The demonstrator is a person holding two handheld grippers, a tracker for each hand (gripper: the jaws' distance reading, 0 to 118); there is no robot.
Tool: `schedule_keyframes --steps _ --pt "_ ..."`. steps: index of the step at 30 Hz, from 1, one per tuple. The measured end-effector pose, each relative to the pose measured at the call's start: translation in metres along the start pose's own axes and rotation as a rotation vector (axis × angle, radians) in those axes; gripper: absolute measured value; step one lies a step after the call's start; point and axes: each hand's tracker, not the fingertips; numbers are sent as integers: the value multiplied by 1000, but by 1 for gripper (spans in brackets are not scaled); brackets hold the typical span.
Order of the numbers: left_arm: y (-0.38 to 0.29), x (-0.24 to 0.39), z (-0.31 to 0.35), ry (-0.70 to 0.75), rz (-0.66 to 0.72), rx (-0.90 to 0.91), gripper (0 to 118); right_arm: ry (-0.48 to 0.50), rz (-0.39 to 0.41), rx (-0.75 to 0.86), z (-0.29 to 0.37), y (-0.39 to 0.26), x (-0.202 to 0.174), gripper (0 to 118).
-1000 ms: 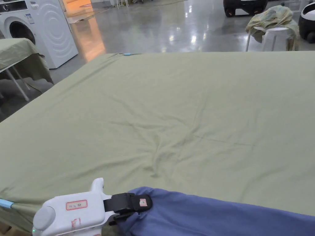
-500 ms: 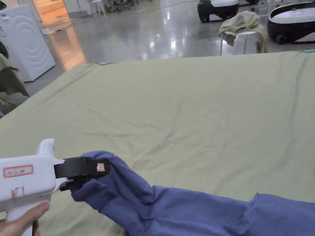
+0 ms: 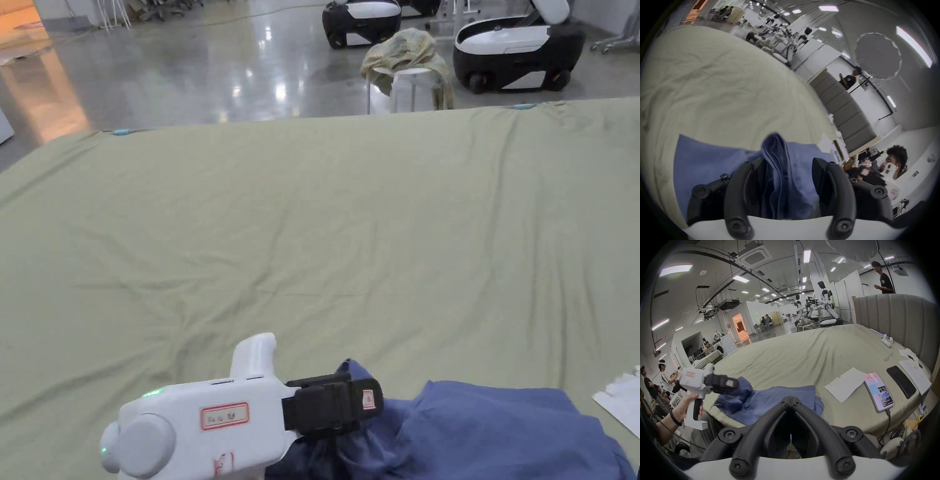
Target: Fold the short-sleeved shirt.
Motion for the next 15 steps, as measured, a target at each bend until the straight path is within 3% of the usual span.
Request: schedule_keyframes --steps 3,5,6,7,8,9,12,15 --pt "6 -3 35 -84 9 99 57 -4 -9 -11 -3 -2 2 0" --pt "4 -15 46 -110 71 134 50 0 -13 -20 -7 -3 2 0" --pt "0 -20 44 -114 101 142 38 2 -13 -24 -8 -3 1 0" --pt "-4 -24 38 -99 106 133 11 4 -12 -26 -9 -3 0 0" --pt "-7 -26 30 -84 118 119 7 8 -12 -29 -10 -3 -1 0" --pt "-15 -28 17 -49 124 71 6 15 -12 -32 -10 -3 -3 0" --pt "-42 -38 -38 -192 199 -92 5 26 -3 -37 -12 -2 -8 0" --pt "-63 -37 -78 -62 144 -195 4 28 12 -43 -11 0 -13 0"
